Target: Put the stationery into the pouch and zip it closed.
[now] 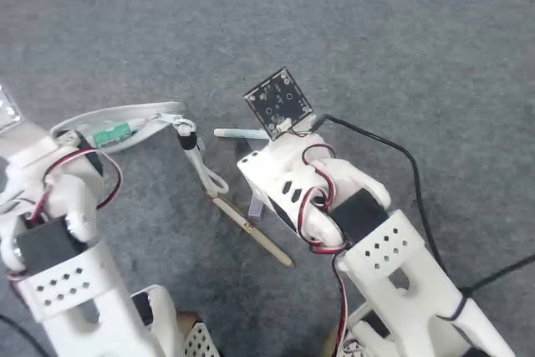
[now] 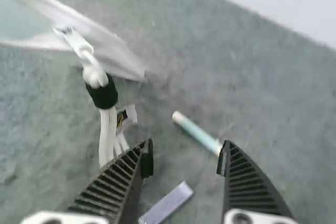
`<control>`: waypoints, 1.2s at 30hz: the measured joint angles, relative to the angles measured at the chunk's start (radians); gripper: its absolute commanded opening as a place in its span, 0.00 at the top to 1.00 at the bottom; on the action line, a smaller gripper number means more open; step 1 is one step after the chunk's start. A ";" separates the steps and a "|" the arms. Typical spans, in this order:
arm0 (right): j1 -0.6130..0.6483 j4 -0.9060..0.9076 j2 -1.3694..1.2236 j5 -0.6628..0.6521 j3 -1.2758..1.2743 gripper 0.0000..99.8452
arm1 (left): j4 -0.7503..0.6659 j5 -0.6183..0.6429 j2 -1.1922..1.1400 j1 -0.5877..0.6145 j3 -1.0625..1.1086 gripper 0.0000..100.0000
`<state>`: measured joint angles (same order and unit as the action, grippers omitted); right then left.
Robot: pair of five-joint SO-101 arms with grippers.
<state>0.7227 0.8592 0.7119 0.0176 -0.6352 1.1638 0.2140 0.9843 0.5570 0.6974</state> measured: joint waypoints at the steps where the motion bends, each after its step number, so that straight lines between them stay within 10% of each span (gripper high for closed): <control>1: 0.000 0.009 -0.018 0.017 0.000 0.81 | 0.000 0.000 0.000 0.000 0.000 0.99; 18: 0.000 0.173 -0.684 0.379 0.325 0.81 | 0.000 0.000 0.000 0.000 0.000 0.99; 36: -0.002 0.318 -1.099 0.410 0.614 0.81 | 0.000 0.000 0.000 0.000 0.000 0.99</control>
<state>0.7211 1.1769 -0.3867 0.4273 -0.0215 1.1638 0.2140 0.9843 0.5570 0.6974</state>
